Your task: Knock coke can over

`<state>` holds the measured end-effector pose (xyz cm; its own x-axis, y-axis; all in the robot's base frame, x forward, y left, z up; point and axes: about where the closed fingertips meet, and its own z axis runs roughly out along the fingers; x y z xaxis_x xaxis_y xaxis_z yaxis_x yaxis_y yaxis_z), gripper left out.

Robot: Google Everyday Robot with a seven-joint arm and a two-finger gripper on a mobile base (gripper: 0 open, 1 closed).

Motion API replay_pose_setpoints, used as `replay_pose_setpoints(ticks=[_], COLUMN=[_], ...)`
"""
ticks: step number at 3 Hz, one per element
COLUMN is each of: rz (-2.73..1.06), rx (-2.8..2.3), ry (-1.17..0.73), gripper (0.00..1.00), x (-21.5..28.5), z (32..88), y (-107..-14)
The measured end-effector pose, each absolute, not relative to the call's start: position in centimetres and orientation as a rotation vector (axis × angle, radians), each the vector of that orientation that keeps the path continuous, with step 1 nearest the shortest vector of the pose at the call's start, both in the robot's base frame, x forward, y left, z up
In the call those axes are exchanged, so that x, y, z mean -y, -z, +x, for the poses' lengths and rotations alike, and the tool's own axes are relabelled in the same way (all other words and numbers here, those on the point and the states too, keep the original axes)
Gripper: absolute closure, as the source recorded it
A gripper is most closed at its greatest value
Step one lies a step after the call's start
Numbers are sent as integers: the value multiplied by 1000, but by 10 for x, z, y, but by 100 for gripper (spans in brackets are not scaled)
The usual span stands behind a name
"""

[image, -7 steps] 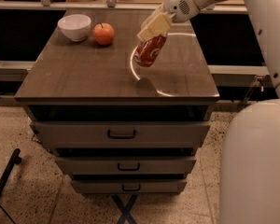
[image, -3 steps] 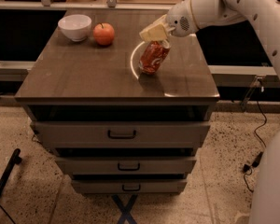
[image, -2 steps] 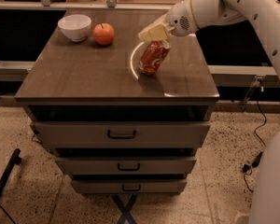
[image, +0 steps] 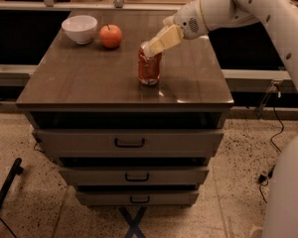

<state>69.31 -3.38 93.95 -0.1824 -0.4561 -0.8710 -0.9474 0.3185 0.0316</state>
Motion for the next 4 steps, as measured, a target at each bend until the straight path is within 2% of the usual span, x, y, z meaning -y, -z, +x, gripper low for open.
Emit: replay_pose_setpoints(ticks=[3,4], rz=[-1241,-1210], rx=[-1700,-1668], ry=[-752,-818], gripper=[0,0], x=[51,46], z=[684,679], y=[-940,-920])
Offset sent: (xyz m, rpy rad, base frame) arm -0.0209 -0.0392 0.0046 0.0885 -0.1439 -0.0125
